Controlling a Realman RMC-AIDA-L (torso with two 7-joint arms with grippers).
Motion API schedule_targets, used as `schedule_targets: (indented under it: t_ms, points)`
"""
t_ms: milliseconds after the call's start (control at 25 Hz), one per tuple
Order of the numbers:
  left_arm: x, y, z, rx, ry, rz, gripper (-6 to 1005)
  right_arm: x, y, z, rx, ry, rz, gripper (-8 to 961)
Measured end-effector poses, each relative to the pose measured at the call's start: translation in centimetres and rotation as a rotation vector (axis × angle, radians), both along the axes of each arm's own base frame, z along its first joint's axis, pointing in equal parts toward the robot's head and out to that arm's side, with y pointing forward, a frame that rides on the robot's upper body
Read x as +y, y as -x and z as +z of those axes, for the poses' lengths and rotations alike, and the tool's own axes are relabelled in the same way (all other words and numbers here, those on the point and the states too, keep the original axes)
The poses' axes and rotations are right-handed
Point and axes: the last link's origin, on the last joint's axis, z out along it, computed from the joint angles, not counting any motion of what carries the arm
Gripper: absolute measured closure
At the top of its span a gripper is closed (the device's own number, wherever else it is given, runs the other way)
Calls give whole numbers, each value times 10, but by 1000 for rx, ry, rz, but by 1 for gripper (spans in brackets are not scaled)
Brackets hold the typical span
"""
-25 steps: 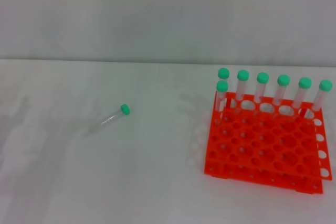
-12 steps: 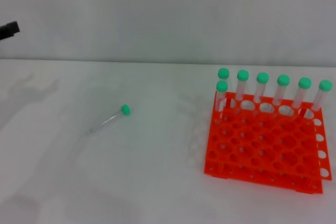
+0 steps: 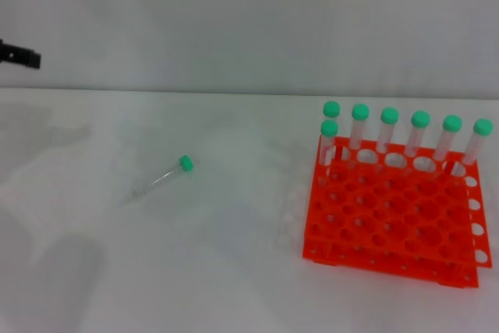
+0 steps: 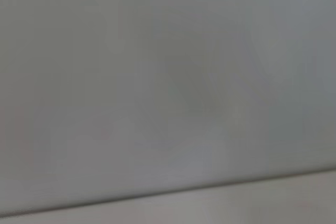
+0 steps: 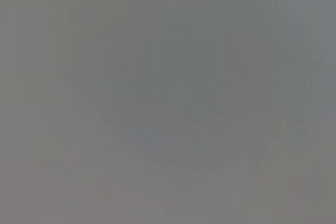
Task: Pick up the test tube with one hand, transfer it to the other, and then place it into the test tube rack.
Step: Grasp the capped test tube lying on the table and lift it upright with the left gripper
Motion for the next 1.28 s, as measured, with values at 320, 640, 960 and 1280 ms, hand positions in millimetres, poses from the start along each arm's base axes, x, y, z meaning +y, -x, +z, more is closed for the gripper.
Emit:
schedule_targets:
  t_ms: [320, 640, 960, 1280]
  points:
    - [-2, -2, -5, 118, 99, 252, 129, 5, 6, -4, -2, 16, 17, 93]
    - [2, -9, -43, 104, 239, 251, 207, 4, 6, -9, -2, 36, 14, 93]
    - [7, -23, -69, 108, 358, 100, 244, 3, 5, -10, -2, 41, 12, 94]
    - [7, -34, -103, 221, 559, -86, 243, 4, 4, -12, 3, 49, 3, 94]
